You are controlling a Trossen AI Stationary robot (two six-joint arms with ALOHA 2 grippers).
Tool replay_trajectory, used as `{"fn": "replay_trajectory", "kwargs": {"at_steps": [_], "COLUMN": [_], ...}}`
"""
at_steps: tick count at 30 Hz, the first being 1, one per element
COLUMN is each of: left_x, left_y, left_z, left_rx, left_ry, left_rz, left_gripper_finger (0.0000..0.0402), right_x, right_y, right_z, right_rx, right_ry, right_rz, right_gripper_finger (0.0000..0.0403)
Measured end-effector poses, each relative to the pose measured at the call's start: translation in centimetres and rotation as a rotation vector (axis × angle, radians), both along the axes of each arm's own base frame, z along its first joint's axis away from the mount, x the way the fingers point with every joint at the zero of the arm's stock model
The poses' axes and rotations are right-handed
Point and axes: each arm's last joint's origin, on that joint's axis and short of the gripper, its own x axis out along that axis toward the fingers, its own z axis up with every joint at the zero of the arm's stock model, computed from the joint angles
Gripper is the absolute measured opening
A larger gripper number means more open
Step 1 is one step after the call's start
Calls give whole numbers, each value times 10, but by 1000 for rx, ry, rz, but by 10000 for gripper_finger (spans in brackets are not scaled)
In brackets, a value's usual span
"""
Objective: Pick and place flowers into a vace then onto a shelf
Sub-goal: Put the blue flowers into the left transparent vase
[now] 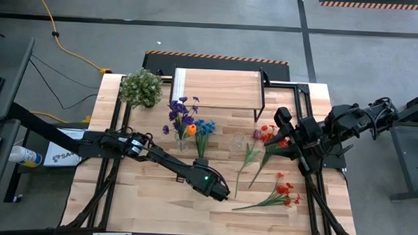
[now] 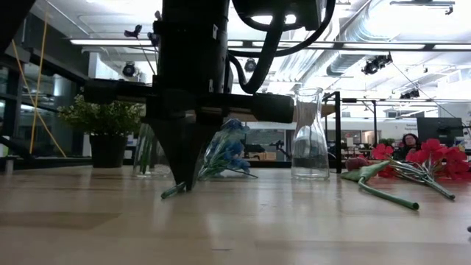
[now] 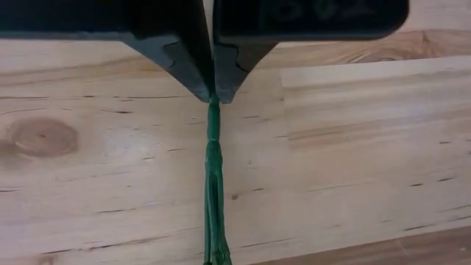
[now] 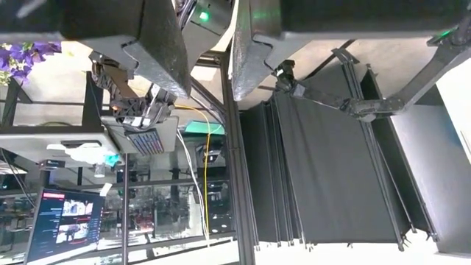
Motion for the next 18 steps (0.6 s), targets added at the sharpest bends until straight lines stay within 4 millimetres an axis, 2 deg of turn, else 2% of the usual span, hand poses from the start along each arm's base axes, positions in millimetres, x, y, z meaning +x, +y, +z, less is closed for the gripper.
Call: {"fn": "replay_trajectory", "kwargs": {"at_steps": [10, 18], "left_x": [2, 5], "left_y": [-2, -12], "left_z": [3, 24], "left_rx": [-27, -33], "left_ry": [6, -14], "left_rz": [-19, -57], "left_gripper_finger": [33, 33], "right_x": [0, 0], "right_y": [0, 0], "right_z": [0, 0], "right_rx": [5, 5], "right_ry": [3, 3], "right_rz": [1, 1], "right_gripper_finger": [94, 94]}}
